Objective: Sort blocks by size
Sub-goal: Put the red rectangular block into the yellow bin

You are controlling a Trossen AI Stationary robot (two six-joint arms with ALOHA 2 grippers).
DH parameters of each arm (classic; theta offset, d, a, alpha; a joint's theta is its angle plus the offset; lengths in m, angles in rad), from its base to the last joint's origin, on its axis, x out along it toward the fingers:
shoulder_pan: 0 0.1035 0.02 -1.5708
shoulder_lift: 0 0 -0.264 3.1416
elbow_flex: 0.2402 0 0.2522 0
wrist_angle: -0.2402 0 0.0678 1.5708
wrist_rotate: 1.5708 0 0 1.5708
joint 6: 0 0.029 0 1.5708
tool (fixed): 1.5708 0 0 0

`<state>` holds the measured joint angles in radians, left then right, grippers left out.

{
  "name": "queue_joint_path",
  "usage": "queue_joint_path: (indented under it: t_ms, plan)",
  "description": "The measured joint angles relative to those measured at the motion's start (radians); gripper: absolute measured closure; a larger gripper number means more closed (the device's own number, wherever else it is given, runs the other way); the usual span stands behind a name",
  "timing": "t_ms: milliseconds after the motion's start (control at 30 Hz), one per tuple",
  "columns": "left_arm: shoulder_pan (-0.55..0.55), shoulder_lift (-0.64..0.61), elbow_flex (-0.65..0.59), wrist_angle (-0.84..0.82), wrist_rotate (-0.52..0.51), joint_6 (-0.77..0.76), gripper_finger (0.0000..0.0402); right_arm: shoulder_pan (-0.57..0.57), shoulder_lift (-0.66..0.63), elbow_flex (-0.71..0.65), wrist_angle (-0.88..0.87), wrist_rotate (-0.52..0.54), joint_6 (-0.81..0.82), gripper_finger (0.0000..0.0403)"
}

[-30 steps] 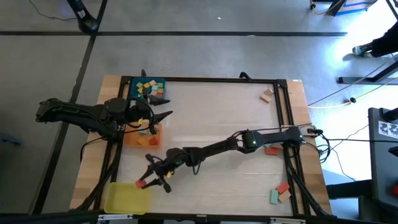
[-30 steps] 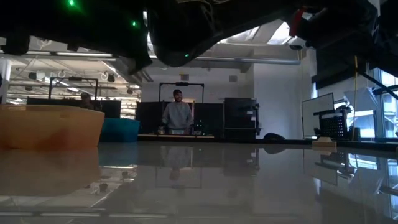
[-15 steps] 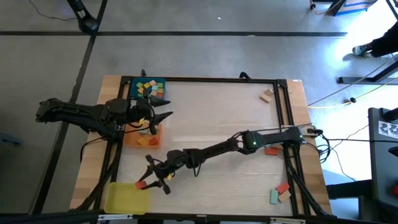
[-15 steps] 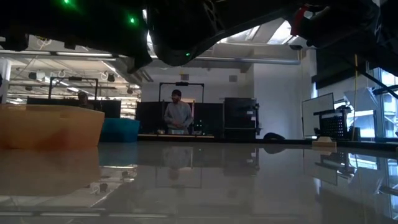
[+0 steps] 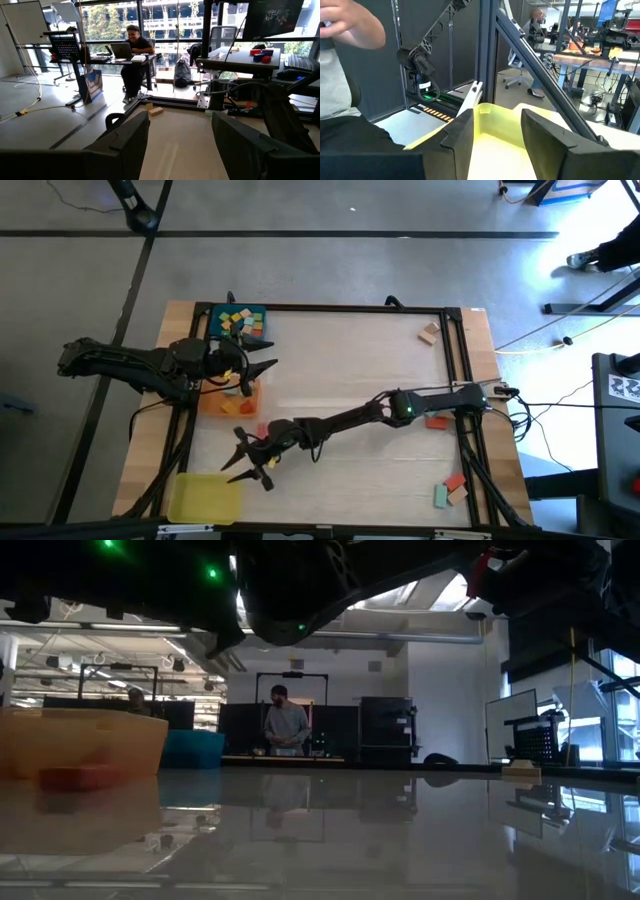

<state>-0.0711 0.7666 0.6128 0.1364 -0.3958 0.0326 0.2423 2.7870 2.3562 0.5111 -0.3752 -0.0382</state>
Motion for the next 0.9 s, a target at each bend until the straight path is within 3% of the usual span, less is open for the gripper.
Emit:
queue_joint_path:
  t_ms: [133, 400, 667, 900]
  plan:
    - [-0.001, -0.001, 0.0, 0.001, 0.0, -0.009, 0.0196, -0.021, -0.054, -0.001, -0.174, -0.01, 0.003, 0.024]
    - [-0.009, -0.066, 0.0, -0.022, 0.0, 0.012, 0.0196, -0.035, -0.247, 0.0, -0.973, 0.025, -0.02, 0.024]
    - [-0.021, -0.098, 0.033, -0.244, -0.001, -0.128, 0.0196, 0.028, -0.428, -0.01, -1.565, 0.264, -0.046, 0.0239]
    - [-0.112, 0.006, 0.2, -0.53, 0.003, -0.231, 0.0196, 0.047, -0.515, -0.016, -1.767, 0.462, 0.013, 0.0239]
